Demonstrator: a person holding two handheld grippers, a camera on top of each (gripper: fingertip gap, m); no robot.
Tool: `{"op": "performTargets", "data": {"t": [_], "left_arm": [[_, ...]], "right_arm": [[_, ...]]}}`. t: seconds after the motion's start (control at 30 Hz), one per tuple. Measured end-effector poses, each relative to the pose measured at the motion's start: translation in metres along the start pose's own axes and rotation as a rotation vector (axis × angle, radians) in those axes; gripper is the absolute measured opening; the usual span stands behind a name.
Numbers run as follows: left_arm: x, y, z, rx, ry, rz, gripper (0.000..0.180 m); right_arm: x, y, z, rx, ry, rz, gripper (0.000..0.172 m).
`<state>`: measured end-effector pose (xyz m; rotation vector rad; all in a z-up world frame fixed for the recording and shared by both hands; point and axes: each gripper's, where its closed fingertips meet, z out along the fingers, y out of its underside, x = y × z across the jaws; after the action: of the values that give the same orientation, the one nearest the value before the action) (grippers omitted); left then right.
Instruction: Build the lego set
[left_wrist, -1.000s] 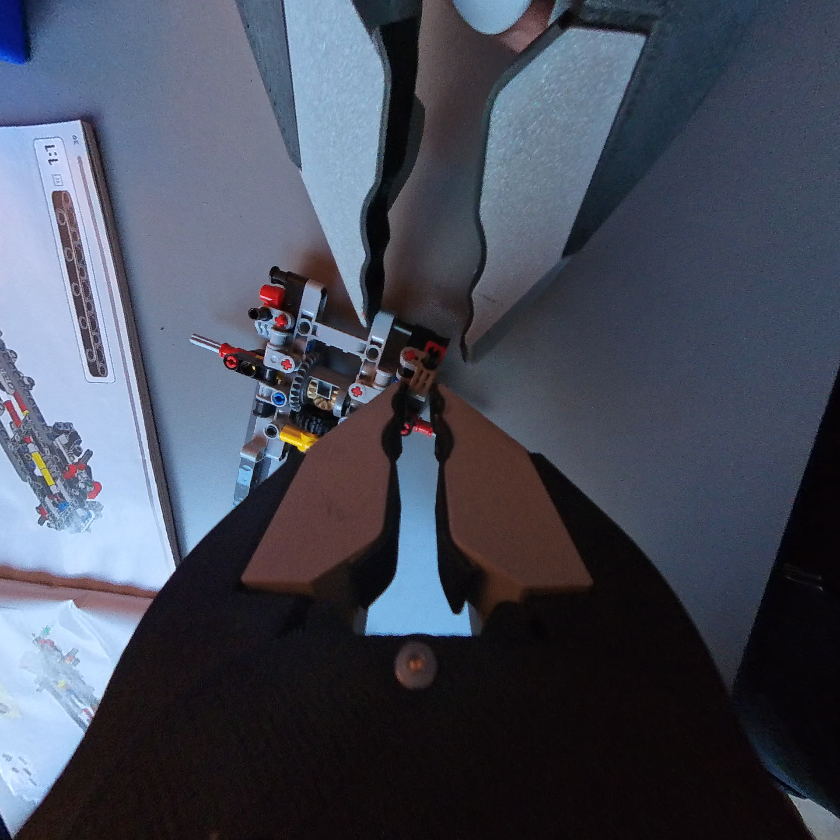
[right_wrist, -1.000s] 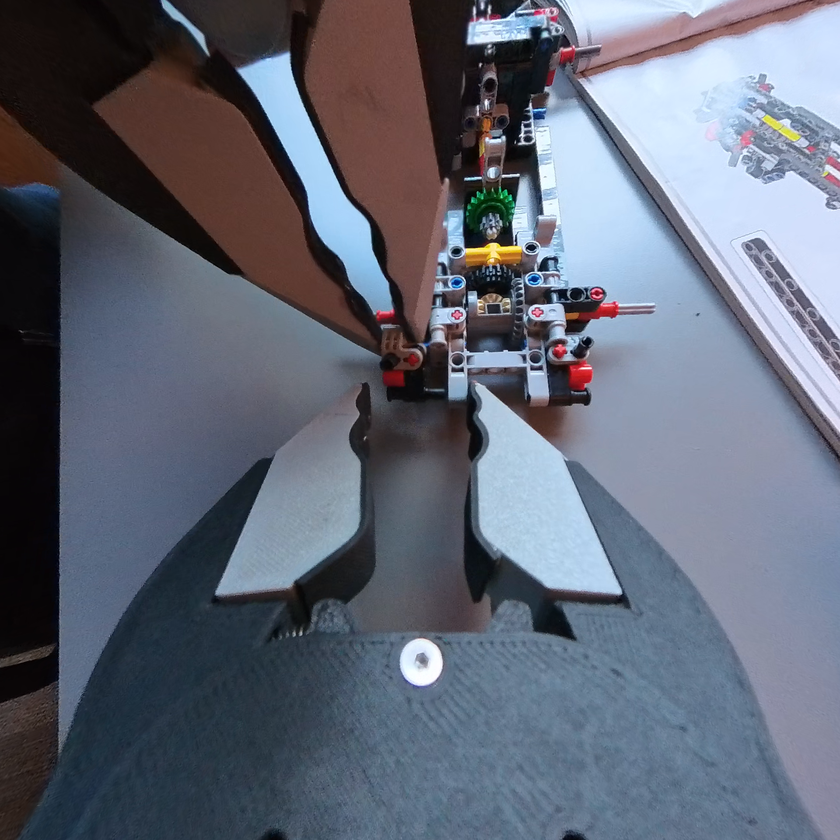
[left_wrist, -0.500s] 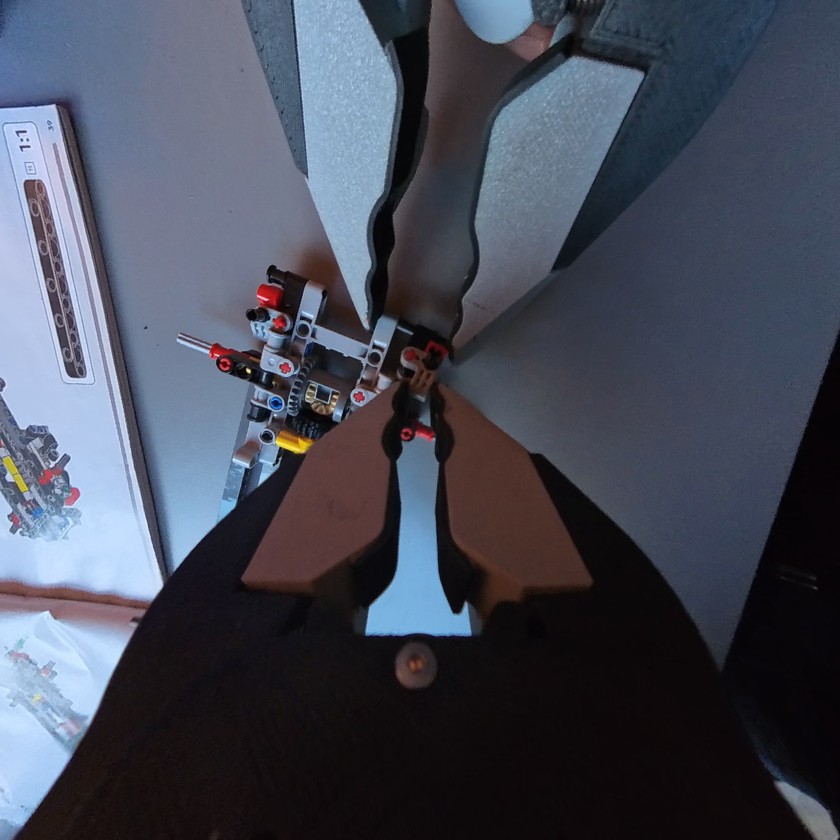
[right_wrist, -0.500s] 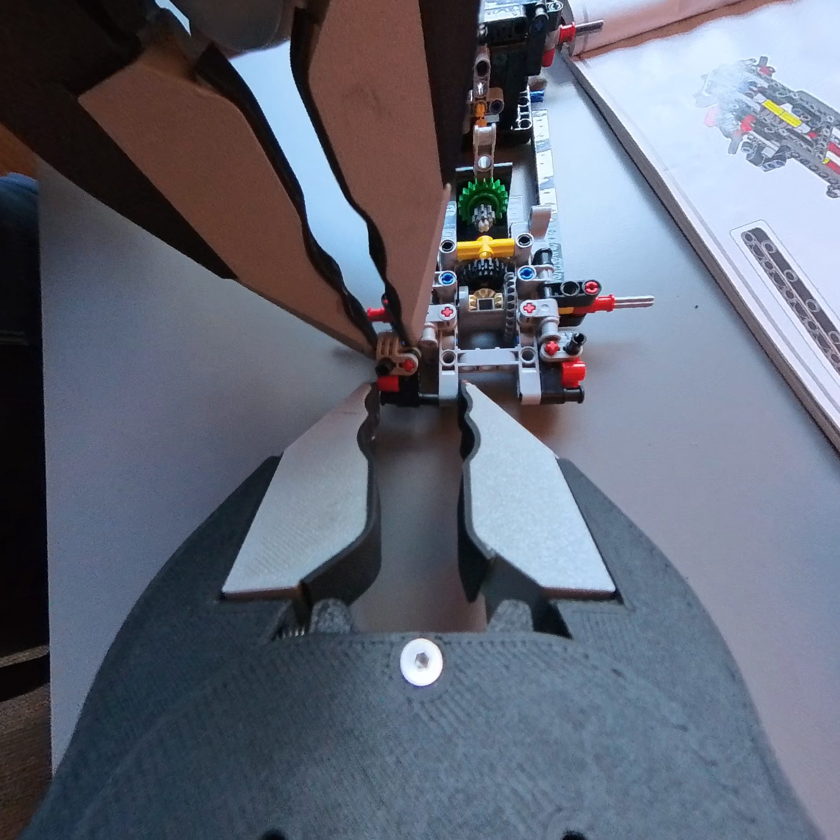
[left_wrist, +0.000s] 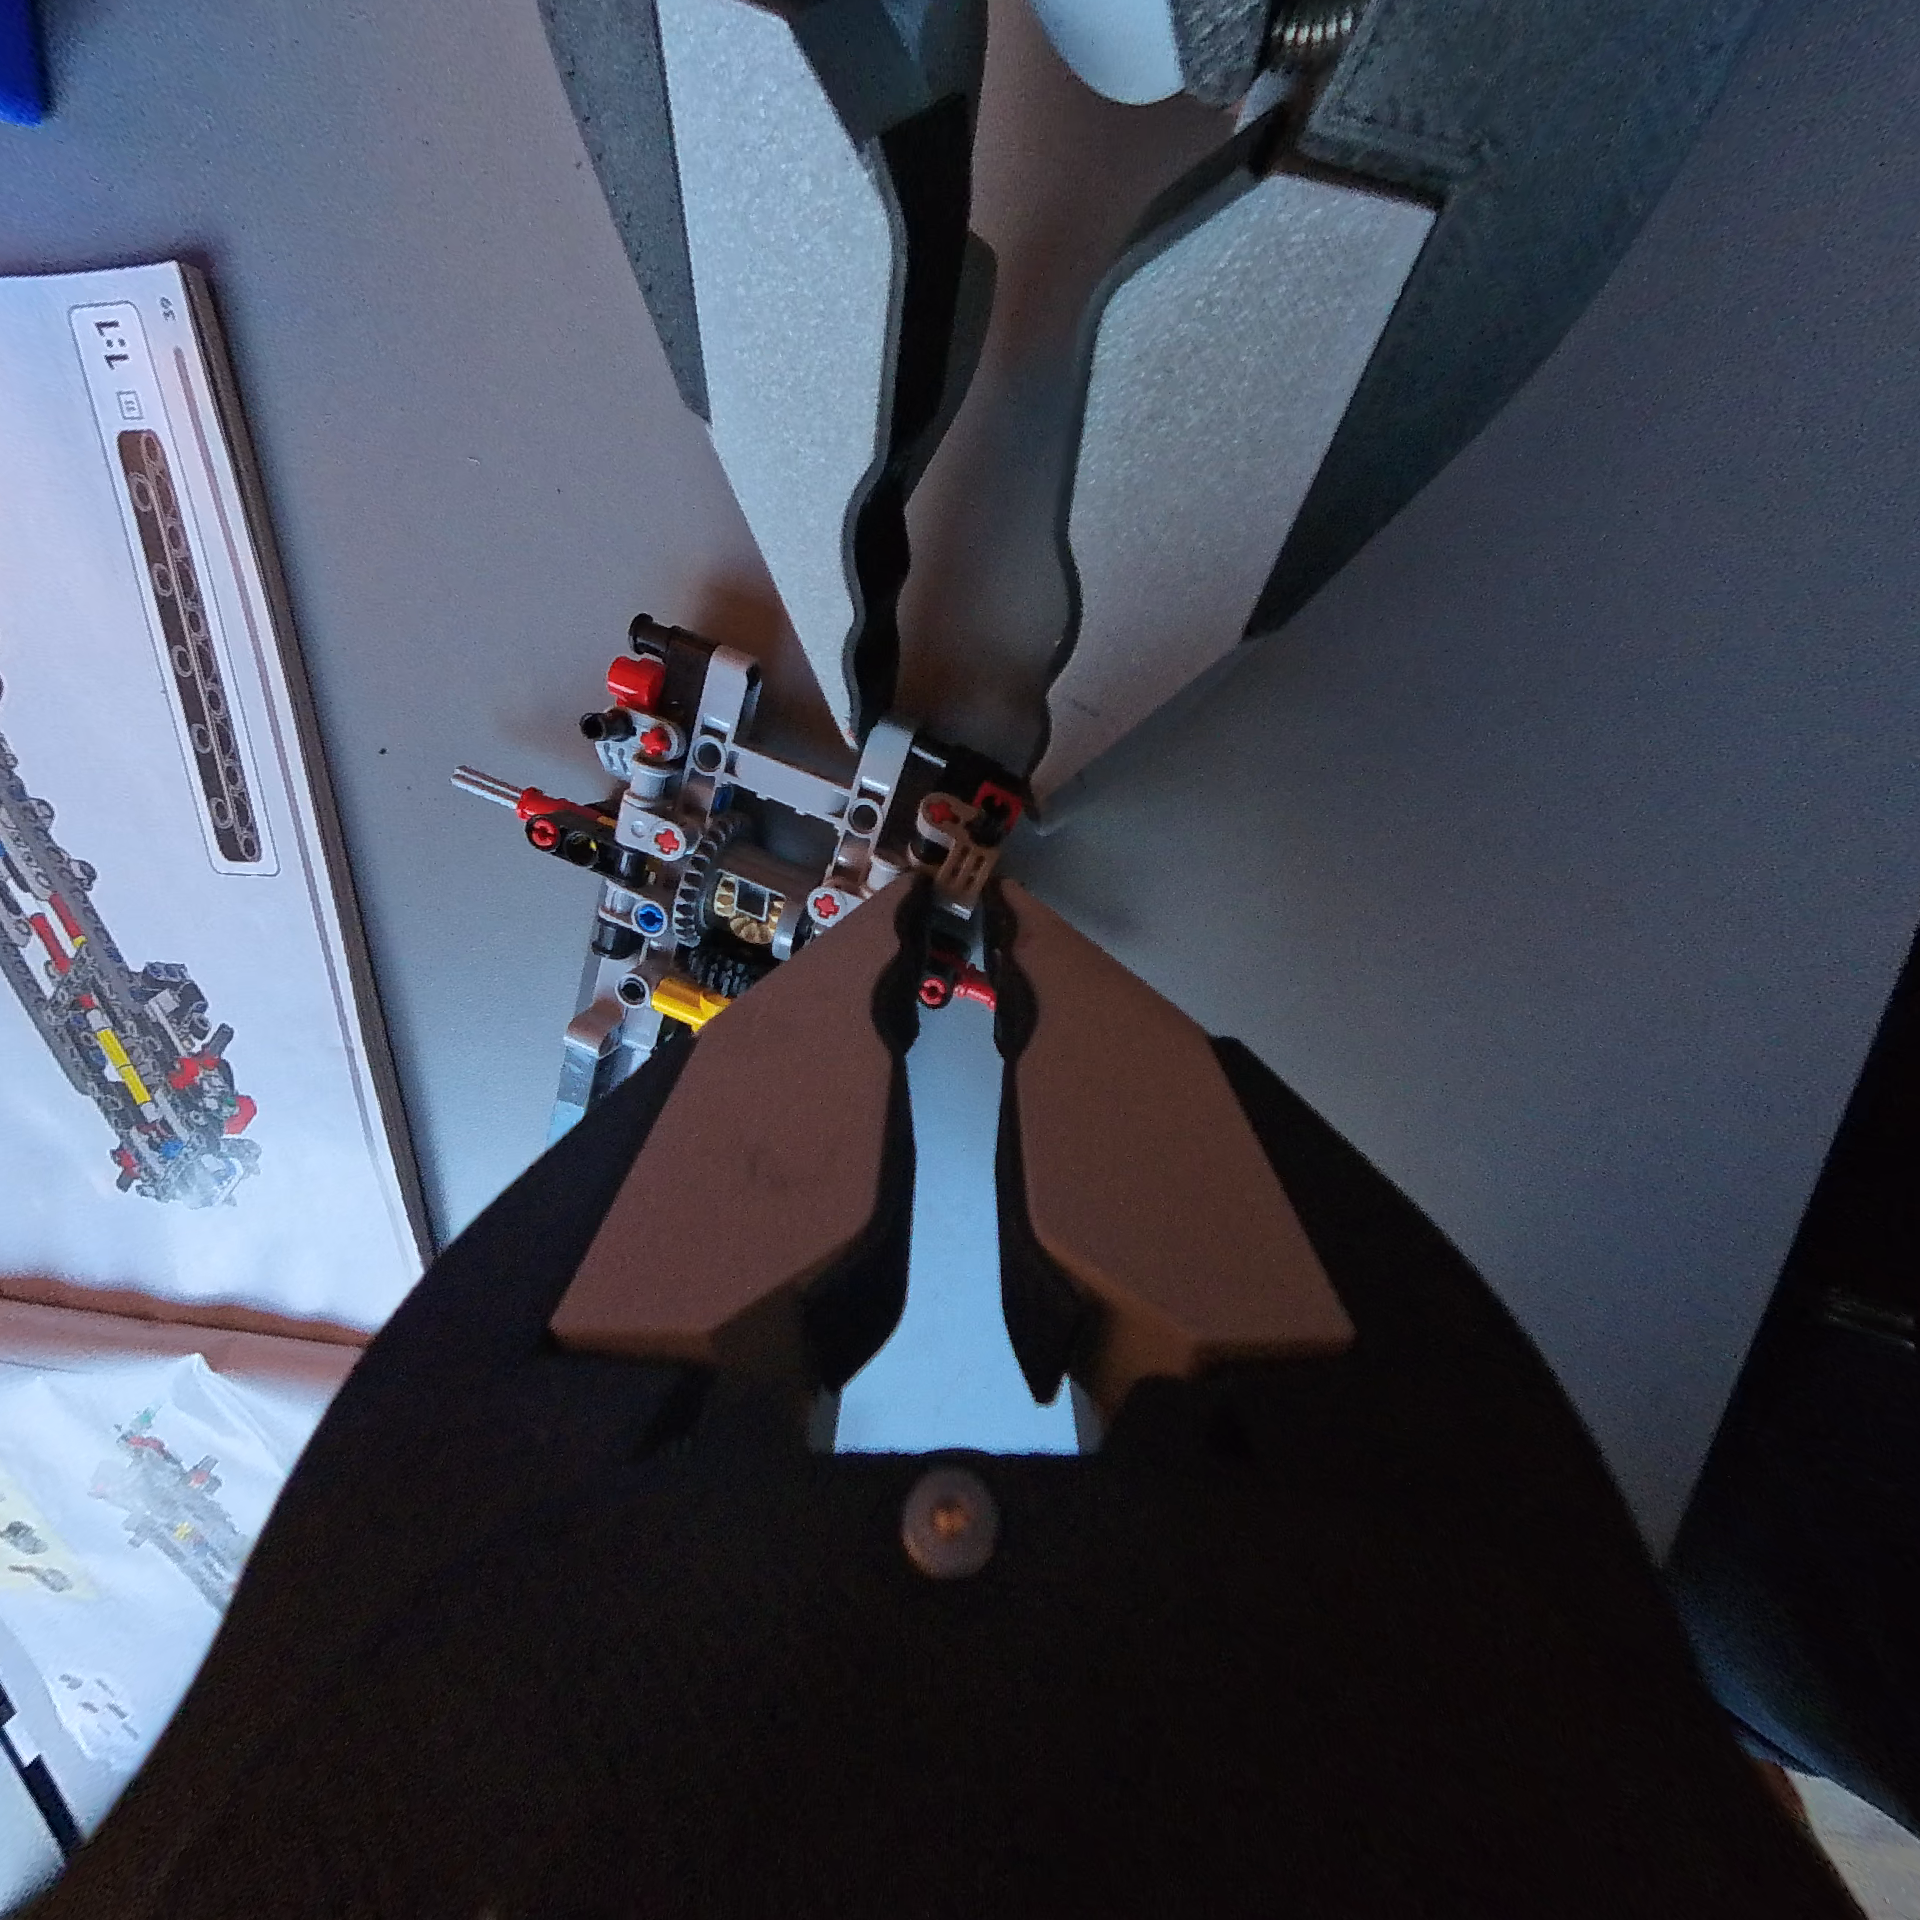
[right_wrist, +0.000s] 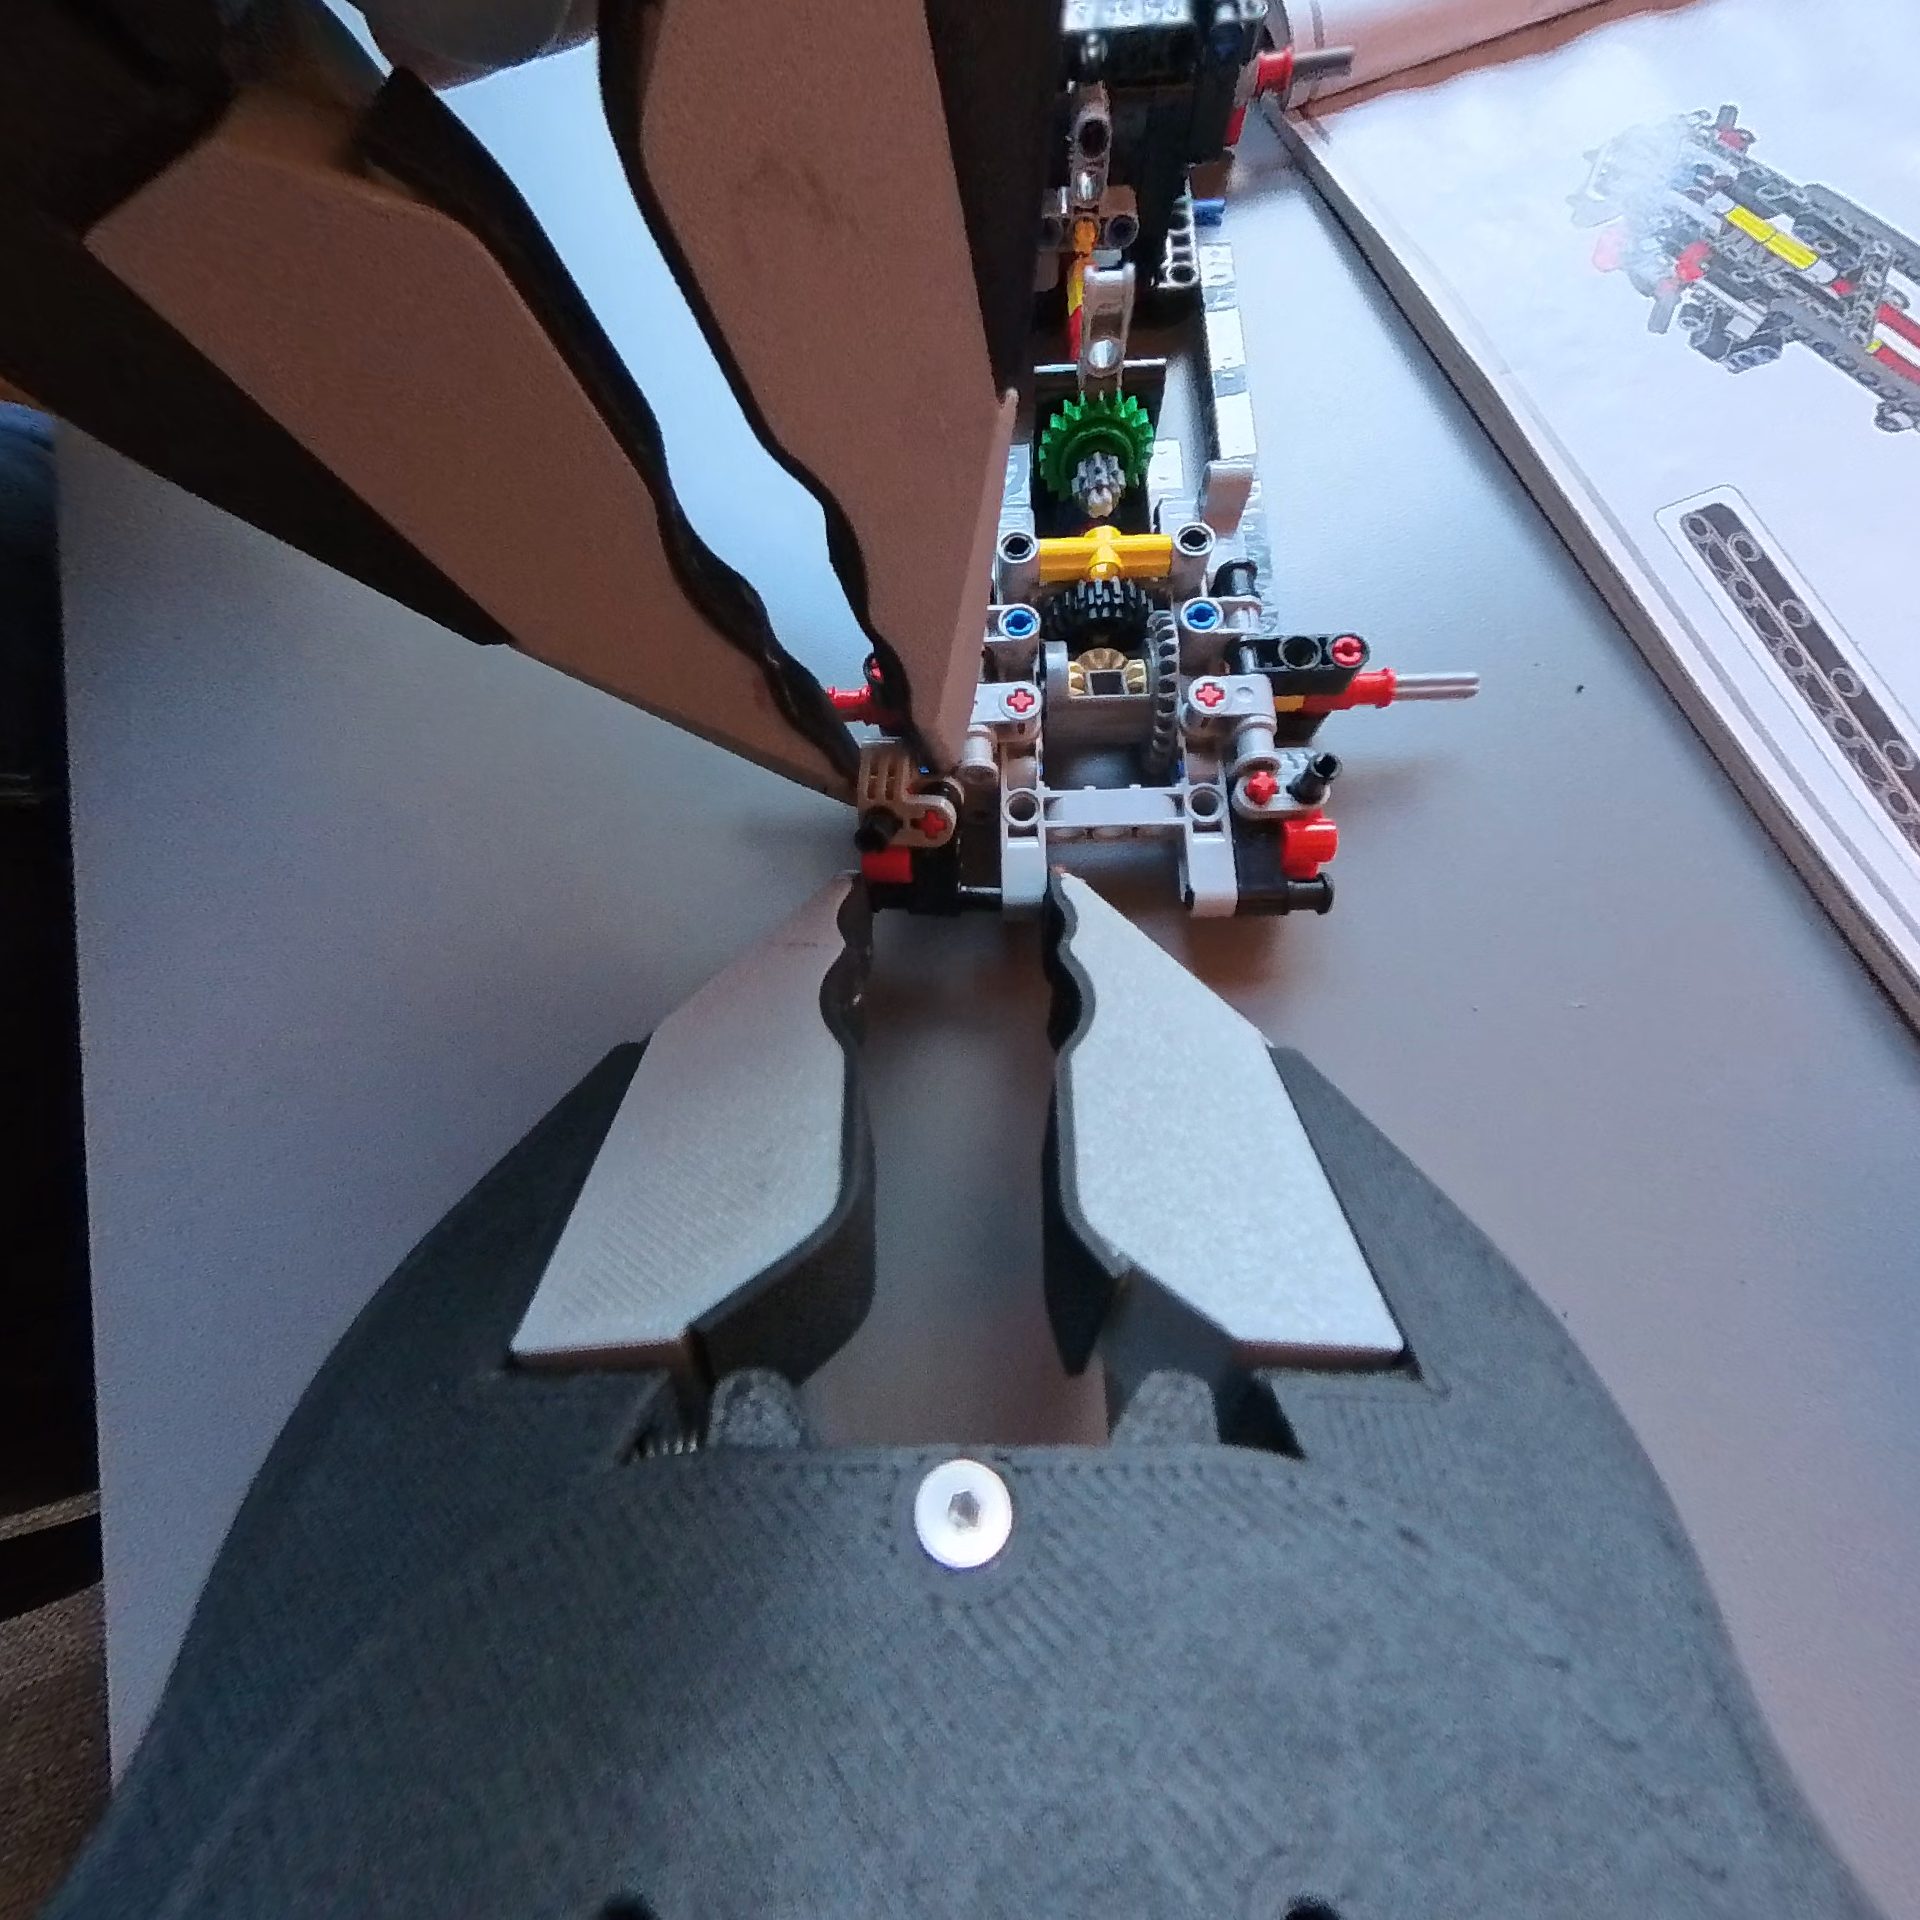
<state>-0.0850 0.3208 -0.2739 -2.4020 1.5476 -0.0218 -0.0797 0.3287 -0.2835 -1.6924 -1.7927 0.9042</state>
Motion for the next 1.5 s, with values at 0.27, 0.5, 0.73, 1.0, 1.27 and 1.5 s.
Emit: {"op": "performTargets", "data": {"t": [0.27, 0.5, 0.73, 1.0, 1.27, 1.5], "left_arm": [[0.004, 0.003, 0.001, 0.003, 0.095, -0.059, 0.008], [0.004, 0.003, 0.001, 0.022, 0.133, -0.095, 0.007], [0.003, 0.003, 0.001, 0.045, 0.07, -0.06, 0.007], [0.003, 0.005, 0.001, 0.079, 0.01, -0.027, 0.007], [0.003, 0.007, 0.0, 0.127, -0.06, -0.007, 0.009], [-0.013, 0.017, -0.032, 0.238, 0.024, -0.023, 0.035]], "right_arm": [[-0.003, 0.001, 0.002, -0.011, -0.017, -0.001, 0.029], [-0.004, 0.001, 0.002, -0.011, -0.039, 0.019, 0.029], [-0.002, 0.002, 0.003, -0.027, 0.012, -0.017, 0.025], [-0.001, -0.003, 0.001, 0.008, 0.001, -0.007, 0.04], [-0.012, -0.015, 0.001, 0.07, 0.058, -0.188, 0.033], [-0.016, -0.023, -0.005, 0.094, 0.118, -0.266, 0.02]]}}
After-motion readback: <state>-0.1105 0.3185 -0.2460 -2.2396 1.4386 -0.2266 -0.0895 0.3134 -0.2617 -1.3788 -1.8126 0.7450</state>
